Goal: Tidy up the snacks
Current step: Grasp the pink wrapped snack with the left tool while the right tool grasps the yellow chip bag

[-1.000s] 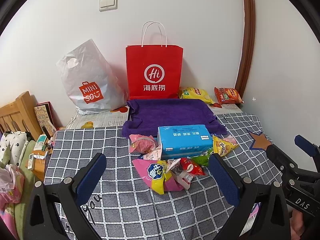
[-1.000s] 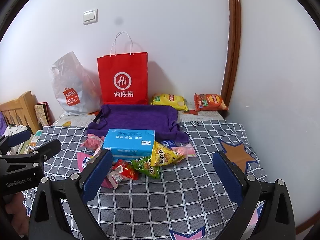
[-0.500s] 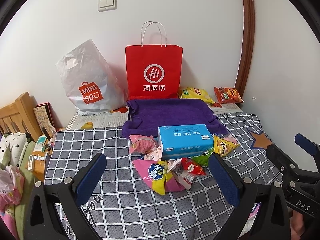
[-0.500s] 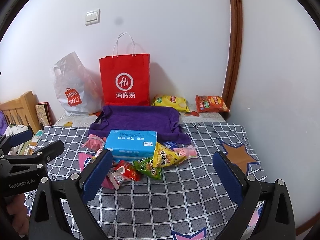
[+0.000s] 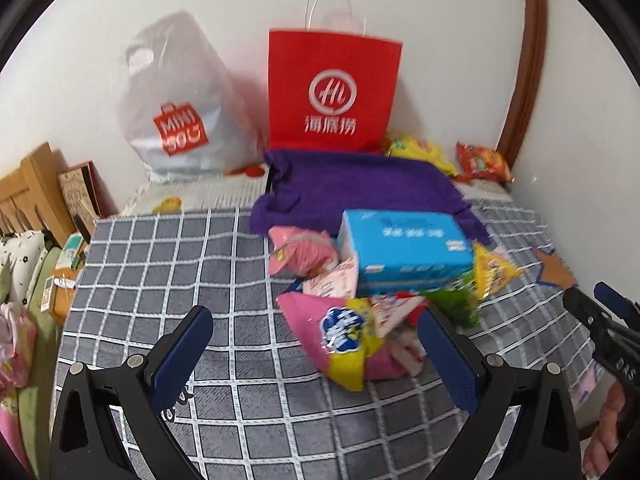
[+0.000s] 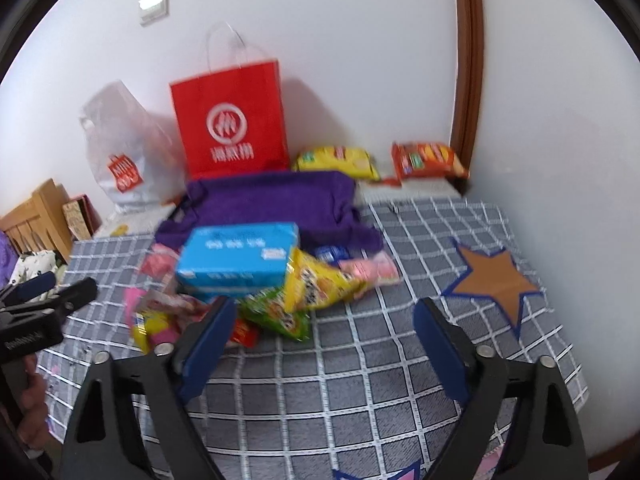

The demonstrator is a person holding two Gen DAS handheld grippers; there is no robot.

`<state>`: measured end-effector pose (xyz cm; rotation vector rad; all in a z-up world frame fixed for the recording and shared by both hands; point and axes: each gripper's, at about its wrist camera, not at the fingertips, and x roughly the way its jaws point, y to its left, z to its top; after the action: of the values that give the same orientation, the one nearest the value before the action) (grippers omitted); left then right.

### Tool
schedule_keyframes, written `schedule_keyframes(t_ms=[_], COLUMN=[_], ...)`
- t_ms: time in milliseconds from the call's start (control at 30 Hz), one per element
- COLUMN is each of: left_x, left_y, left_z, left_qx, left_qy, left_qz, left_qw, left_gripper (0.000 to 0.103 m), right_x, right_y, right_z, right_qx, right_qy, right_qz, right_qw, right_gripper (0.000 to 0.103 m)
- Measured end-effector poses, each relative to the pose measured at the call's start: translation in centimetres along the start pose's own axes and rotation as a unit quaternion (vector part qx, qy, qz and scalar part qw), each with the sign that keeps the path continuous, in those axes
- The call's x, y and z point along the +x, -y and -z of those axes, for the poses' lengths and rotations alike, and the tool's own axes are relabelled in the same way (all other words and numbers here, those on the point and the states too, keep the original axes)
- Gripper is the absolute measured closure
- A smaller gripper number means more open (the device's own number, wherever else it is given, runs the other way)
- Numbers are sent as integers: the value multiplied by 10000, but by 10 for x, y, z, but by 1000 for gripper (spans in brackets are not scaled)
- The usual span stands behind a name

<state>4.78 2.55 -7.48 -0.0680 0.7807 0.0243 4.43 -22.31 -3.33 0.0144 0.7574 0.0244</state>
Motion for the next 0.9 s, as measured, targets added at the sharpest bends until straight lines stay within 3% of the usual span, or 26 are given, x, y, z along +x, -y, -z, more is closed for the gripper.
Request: schedule_keyframes(t_ms=[133,433,600,800,833,900], left_x=[26,55,64,70,72,75], left_y=[-7,-28,-35,-51,-53,-55], left_z=[1,-10,-14,-14,-14,-14], left_qx=[38,-302,-365,-503,-507,-490], left_qy=[-292,-377,-427,-516,-549,-583], left_qz=[39,240,227,184,147,113], left_qw=[9996,9985,9982,9972,9971,9970], left_gripper=[1,1,1,1,1,1], right_x=[39,92,120,153,155,156], right_y=[12,11,-8,-12,-11,-9], right_z=[4,-13,-31,-21,-19,-16], right_qx=[144,65,-312,-455,-433,-344], right_qy=[-347,-567,-654,-944,-964,-995], right_qz=[83,-90,-115,-287,-328,-444], right_qw=[9993,9983,9973,9941,9939,9935], right_gripper=[25,25,24,24,26,46])
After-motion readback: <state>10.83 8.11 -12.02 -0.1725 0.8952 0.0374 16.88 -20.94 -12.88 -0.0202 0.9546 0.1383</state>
